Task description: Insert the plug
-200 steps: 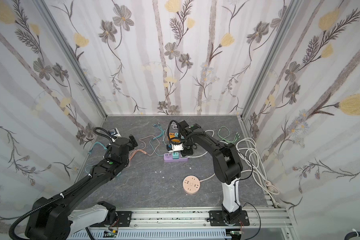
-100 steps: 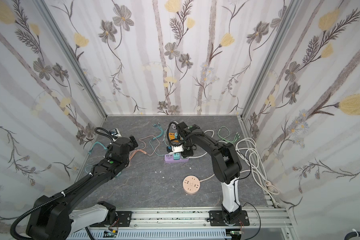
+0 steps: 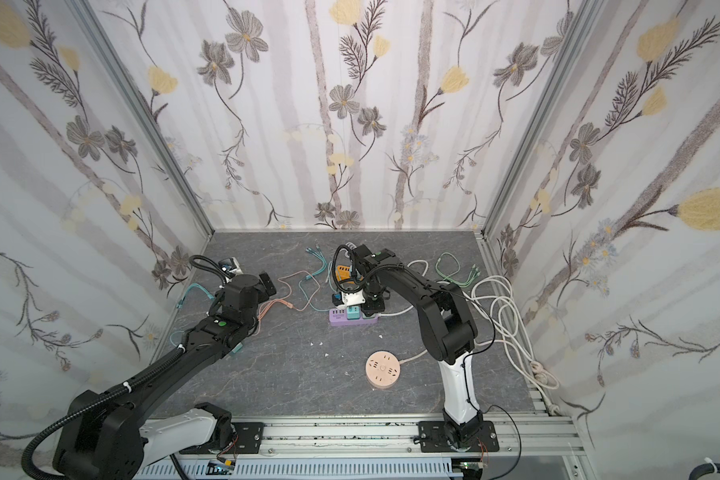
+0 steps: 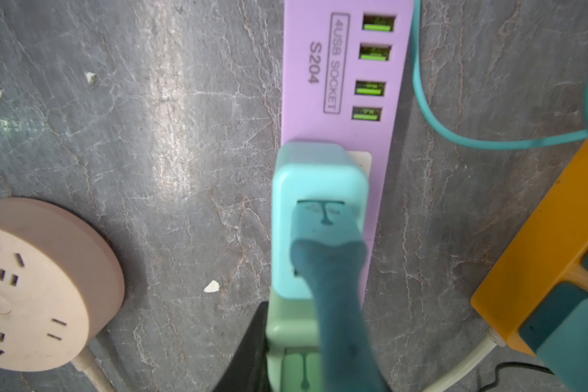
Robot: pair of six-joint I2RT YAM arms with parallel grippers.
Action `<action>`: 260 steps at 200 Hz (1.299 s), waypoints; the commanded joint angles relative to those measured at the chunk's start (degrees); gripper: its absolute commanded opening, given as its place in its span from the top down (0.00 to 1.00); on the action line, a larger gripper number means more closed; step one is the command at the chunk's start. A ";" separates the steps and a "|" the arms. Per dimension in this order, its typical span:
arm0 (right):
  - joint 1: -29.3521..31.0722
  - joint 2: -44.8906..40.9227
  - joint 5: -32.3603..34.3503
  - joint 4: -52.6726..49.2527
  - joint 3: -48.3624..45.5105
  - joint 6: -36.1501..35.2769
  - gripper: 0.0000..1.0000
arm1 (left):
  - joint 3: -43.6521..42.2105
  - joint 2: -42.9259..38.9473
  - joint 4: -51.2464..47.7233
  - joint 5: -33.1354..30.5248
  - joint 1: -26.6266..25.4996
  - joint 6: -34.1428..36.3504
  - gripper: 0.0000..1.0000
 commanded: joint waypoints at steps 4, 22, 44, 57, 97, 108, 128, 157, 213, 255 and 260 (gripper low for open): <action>-0.86 4.27 4.30 0.06 -1.63 1.88 1.00 | 0.66 0.41 -0.11 0.47 0.27 -1.21 0.00; -2.11 3.36 1.69 1.47 -0.44 5.88 1.00 | 0.78 0.58 -0.12 1.55 0.53 -1.24 0.00; -3.14 2.84 3.13 3.84 1.59 10.56 1.00 | 0.87 1.02 0.05 2.29 0.71 -1.30 0.00; -3.24 2.69 4.73 4.45 2.19 10.72 1.00 | 1.05 1.35 0.08 2.45 0.71 -1.22 0.00; -3.26 4.55 5.53 2.65 8.40 12.17 1.00 | 1.84 2.24 -0.16 3.21 0.88 -0.72 0.00; -3.26 5.45 5.63 2.06 9.97 12.50 0.99 | 1.93 2.49 -0.16 3.53 0.95 -0.86 0.00; -3.22 6.56 5.00 0.63 11.65 10.91 0.95 | 2.17 3.16 -0.20 4.13 1.06 -0.78 0.00; -3.26 6.85 2.09 -2.76 13.49 7.46 0.79 | 3.13 4.34 -0.80 4.95 1.08 -0.55 0.00; -3.22 -1.24 -4.45 -7.33 10.11 9.44 0.01 | 3.64 4.72 -0.92 5.48 1.24 -0.93 0.00; -3.26 -7.39 -6.32 -7.66 1.64 10.21 0.01 | 3.65 4.63 -0.14 6.63 1.32 -0.70 0.00; -3.26 -7.88 -6.55 -7.74 0.76 10.39 0.01 | 3.67 4.56 -0.12 6.85 1.32 -0.64 0.00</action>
